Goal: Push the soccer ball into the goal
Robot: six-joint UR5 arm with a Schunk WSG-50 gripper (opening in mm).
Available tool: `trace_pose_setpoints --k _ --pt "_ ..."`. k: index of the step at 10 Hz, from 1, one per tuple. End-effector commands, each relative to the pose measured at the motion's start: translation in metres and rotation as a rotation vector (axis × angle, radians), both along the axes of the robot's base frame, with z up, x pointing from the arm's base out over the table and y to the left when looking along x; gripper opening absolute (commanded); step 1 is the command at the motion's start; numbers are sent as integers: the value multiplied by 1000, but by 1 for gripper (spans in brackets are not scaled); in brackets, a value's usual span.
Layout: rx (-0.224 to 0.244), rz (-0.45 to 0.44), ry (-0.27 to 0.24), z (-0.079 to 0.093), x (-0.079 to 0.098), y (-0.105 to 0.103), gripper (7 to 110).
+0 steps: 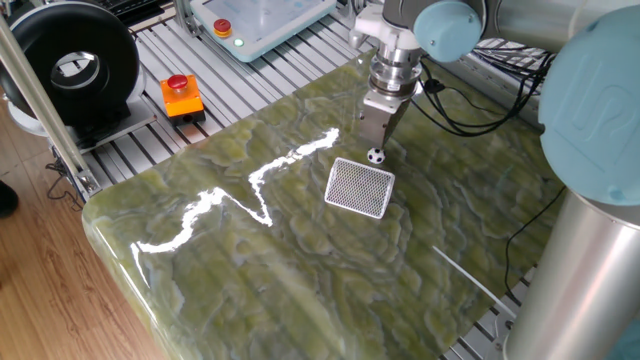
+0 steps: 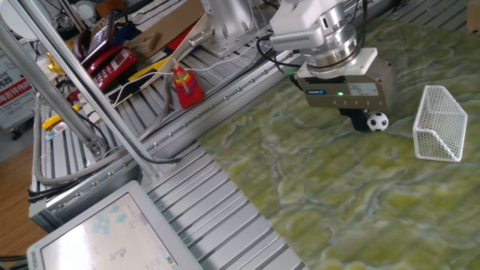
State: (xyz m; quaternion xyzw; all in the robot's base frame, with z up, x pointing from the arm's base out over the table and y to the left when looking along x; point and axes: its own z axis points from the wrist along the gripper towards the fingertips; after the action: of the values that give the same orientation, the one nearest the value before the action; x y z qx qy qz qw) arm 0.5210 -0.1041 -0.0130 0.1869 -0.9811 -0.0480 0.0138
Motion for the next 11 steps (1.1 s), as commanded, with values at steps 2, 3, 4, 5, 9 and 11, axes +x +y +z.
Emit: trace_pose_setpoints --k 2,3,4,5,9,11 --pt "119 -146 62 6 -10 31 7" --pt "60 -143 57 3 -10 17 7" --pt "12 -121 36 1 -7 4 7" --pt "-59 -49 7 -1 -2 -15 7" --pt "-99 -32 -7 -4 1 -26 7" --pt "-78 -70 14 -3 -3 -20 7"
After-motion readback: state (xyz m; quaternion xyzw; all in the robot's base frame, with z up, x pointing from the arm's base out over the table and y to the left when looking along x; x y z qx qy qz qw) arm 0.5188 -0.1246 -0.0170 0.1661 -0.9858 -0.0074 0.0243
